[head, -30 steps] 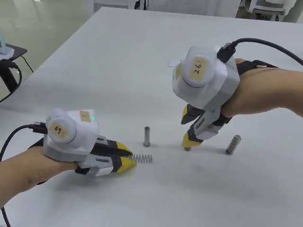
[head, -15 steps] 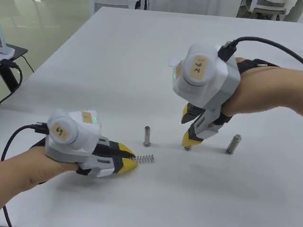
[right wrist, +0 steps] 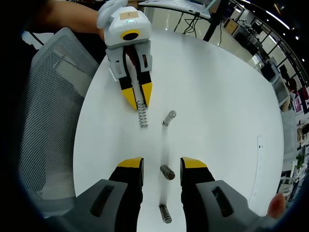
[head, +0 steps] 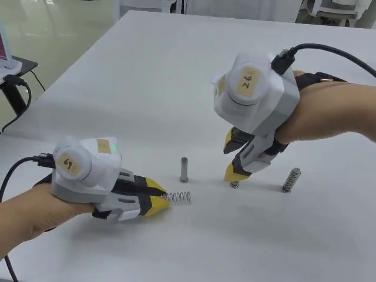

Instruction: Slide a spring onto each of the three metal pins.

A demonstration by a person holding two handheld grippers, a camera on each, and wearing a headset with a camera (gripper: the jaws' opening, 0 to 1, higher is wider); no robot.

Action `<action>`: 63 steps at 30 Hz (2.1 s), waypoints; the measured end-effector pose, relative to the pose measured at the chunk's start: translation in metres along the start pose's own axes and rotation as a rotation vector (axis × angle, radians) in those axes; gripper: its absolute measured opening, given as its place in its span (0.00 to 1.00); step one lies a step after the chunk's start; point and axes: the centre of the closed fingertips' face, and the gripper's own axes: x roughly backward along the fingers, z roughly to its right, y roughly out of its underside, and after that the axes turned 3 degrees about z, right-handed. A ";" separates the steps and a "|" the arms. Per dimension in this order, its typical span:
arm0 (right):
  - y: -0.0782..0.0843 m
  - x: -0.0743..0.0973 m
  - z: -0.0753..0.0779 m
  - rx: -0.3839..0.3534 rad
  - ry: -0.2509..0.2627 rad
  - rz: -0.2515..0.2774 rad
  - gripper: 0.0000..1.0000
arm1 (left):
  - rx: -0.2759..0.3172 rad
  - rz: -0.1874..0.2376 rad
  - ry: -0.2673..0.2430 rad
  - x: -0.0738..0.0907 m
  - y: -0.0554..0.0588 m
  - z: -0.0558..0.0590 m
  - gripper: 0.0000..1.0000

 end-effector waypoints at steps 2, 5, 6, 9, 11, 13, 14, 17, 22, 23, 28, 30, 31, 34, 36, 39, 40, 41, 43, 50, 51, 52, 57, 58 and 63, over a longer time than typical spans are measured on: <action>-0.001 0.000 -0.001 0.001 -0.003 0.002 0.28 | 0.001 0.008 -0.004 0.002 -0.002 0.001 0.03; -0.004 0.002 -0.005 0.000 -0.013 0.012 0.28 | 0.000 0.025 -0.005 0.006 -0.008 0.003 0.03; -0.005 0.002 -0.006 -0.001 -0.017 0.017 0.27 | -0.003 0.029 -0.004 0.007 -0.010 0.005 0.03; -0.008 0.004 -0.008 -0.006 -0.024 0.029 0.27 | -0.015 0.038 -0.001 0.009 -0.016 0.008 0.03; -0.010 0.005 -0.011 -0.007 -0.027 0.032 0.27 | -0.023 0.047 0.002 0.011 -0.021 0.011 0.03; -0.011 0.004 -0.012 -0.005 -0.029 0.034 0.27 | -0.032 0.056 0.003 0.013 -0.026 0.013 0.03; -0.011 0.004 -0.013 -0.004 -0.030 0.034 0.27 | -0.036 0.058 0.004 0.014 -0.028 0.014 0.03; -0.014 0.005 -0.017 0.001 -0.031 0.035 0.27 | -0.051 0.066 0.006 0.016 -0.035 0.017 0.03; -0.018 0.007 -0.023 0.010 -0.040 0.043 0.26 | -0.071 0.083 0.005 0.018 -0.046 0.020 0.03; -0.018 0.007 -0.023 0.011 -0.043 0.043 0.26 | -0.073 0.086 0.005 0.019 -0.047 0.021 0.03; -0.020 0.006 -0.027 0.019 -0.053 0.045 0.26 | -0.090 0.099 0.004 0.019 -0.057 0.025 0.03; -0.021 0.006 -0.028 0.022 -0.057 0.049 0.26 | -0.096 0.104 0.004 0.019 -0.061 0.026 0.03; -0.021 0.006 -0.029 0.022 -0.059 0.051 0.25 | -0.099 0.106 0.004 0.019 -0.062 0.026 0.03; -0.022 0.006 -0.032 0.023 -0.067 0.055 0.25 | -0.110 0.112 0.003 0.020 -0.067 0.027 0.03; -0.023 0.005 -0.034 0.022 -0.073 0.060 0.24 | -0.114 0.116 0.002 0.020 -0.070 0.028 0.03; -0.023 0.004 -0.036 0.023 -0.079 0.062 0.24 | -0.122 0.120 -0.001 0.021 -0.074 0.028 0.03; -0.024 0.004 -0.037 0.024 -0.080 0.062 0.23 | -0.124 0.122 -0.001 0.021 -0.075 0.028 0.03; -0.024 0.004 -0.038 0.026 -0.082 0.064 0.23 | -0.124 0.124 0.000 0.021 -0.076 0.029 0.03; -0.025 0.003 -0.039 0.027 -0.084 0.065 0.23 | -0.130 0.125 -0.002 0.020 -0.078 0.029 0.03; -0.028 0.002 -0.040 0.030 -0.088 0.075 0.22 | -0.143 0.135 -0.002 0.021 -0.085 0.031 0.03; -0.028 0.002 -0.040 0.030 -0.088 0.075 0.21 | -0.145 0.136 -0.002 0.021 -0.086 0.031 0.03; -0.028 0.002 -0.040 0.031 -0.088 0.075 0.21 | -0.146 0.138 -0.002 0.021 -0.087 0.031 0.03; -0.027 0.001 -0.041 0.031 -0.091 0.073 0.18 | -0.153 0.145 -0.002 0.021 -0.091 0.033 0.03; -0.027 0.001 -0.041 0.030 -0.090 0.073 0.18 | -0.154 0.147 -0.001 0.020 -0.092 0.034 0.03; -0.028 0.002 -0.042 0.029 -0.091 0.081 0.13 | -0.152 0.149 0.000 0.020 -0.091 0.035 0.03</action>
